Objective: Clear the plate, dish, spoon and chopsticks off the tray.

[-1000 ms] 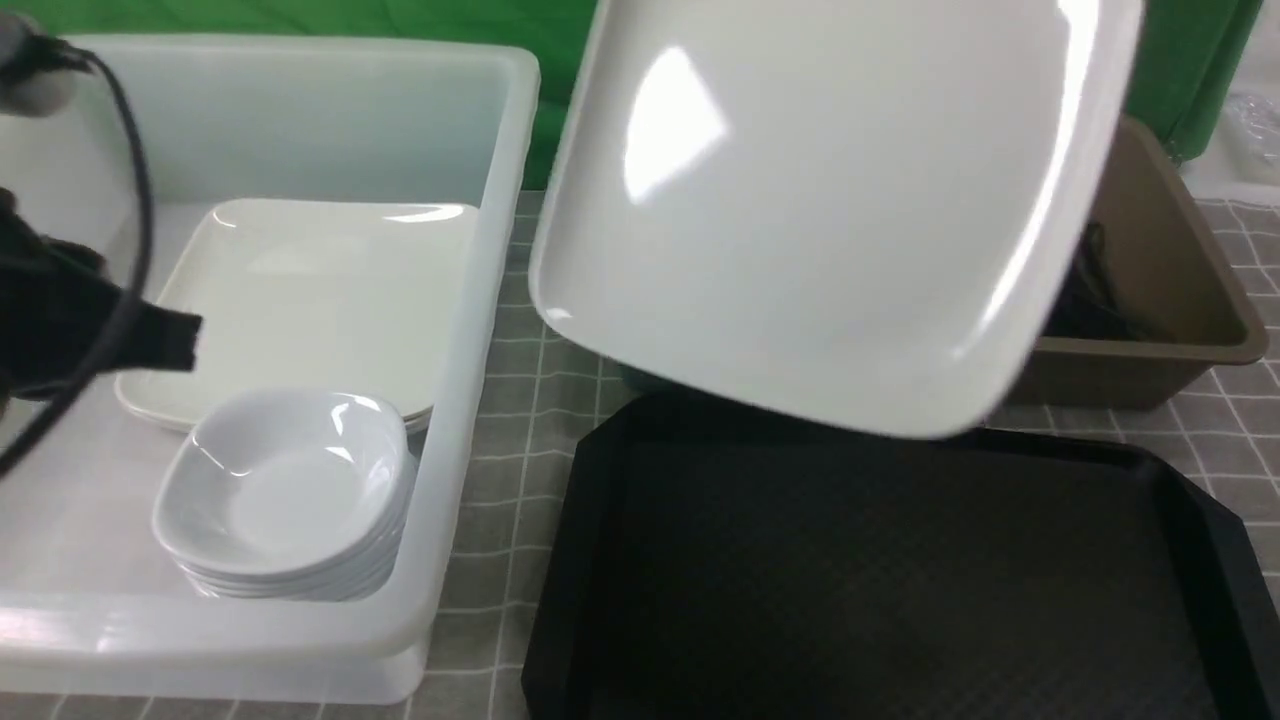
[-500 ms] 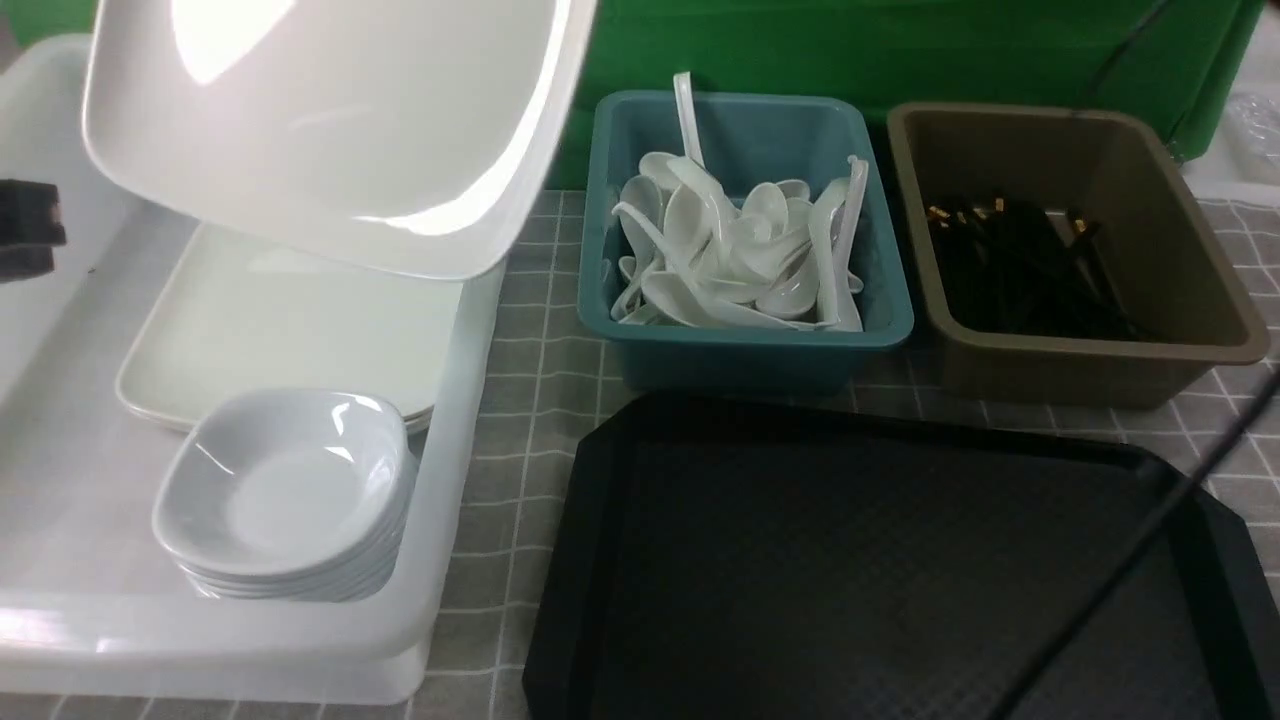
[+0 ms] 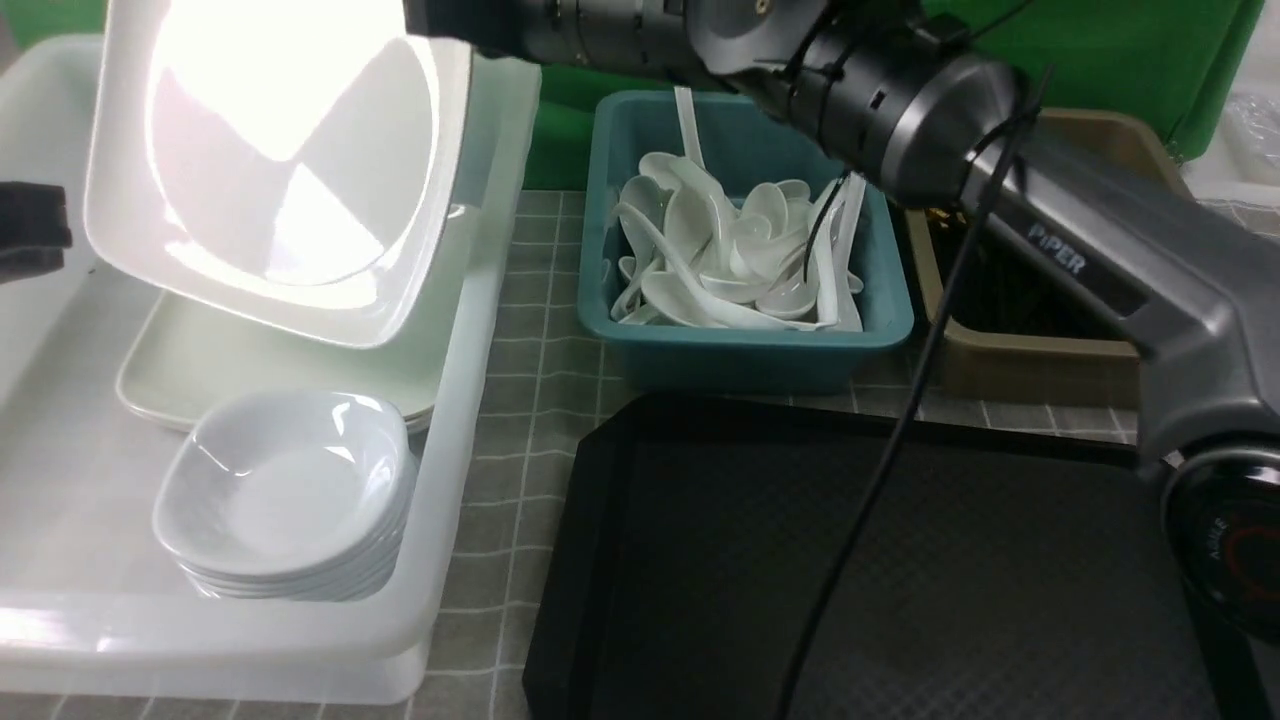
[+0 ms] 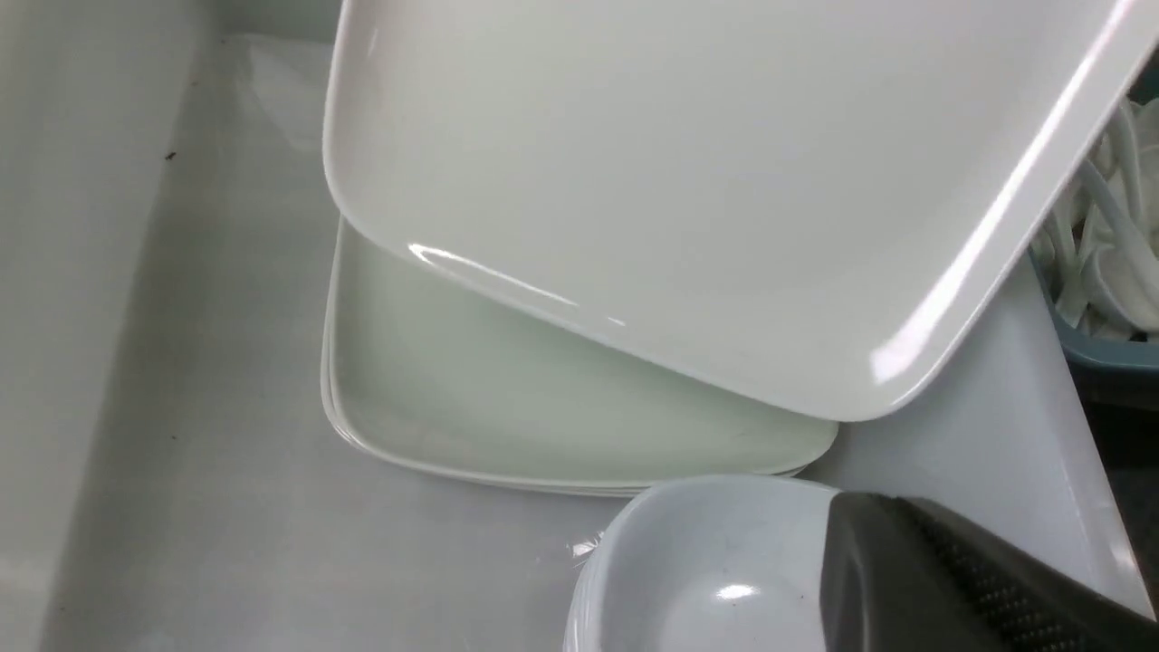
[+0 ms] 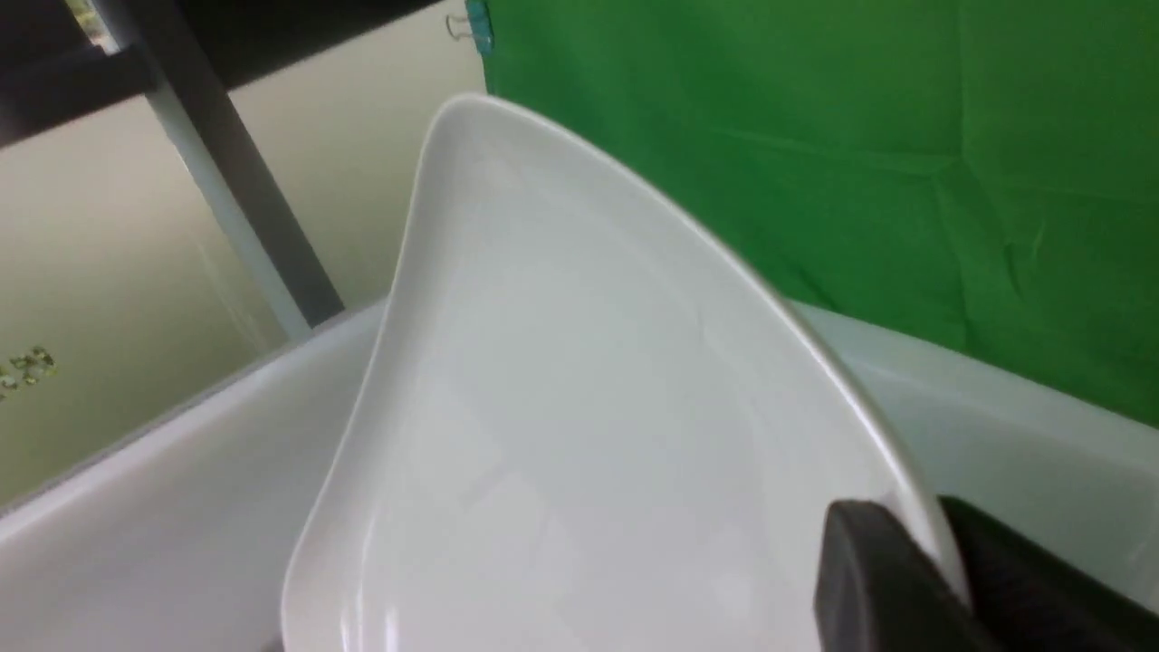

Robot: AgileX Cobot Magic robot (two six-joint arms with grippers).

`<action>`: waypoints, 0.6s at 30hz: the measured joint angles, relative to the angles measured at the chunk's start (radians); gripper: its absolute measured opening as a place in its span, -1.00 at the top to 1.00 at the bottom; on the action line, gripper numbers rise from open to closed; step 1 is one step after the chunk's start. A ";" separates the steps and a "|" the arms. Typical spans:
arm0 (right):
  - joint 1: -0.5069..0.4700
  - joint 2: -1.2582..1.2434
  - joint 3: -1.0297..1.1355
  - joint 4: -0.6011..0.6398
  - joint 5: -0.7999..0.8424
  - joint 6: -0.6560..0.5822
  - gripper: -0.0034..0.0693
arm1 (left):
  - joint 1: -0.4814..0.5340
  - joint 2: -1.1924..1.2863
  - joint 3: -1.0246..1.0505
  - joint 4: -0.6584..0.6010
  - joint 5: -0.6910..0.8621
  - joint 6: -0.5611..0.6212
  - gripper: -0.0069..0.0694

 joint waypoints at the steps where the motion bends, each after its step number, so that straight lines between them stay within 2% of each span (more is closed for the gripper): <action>1: 0.003 0.011 0.000 -0.001 -0.005 -0.011 0.74 | 0.000 0.000 0.000 0.000 0.000 0.000 0.81; 18: 0.006 0.087 0.000 -0.002 -0.045 -0.065 0.73 | 0.000 0.000 0.000 0.000 0.003 0.000 0.81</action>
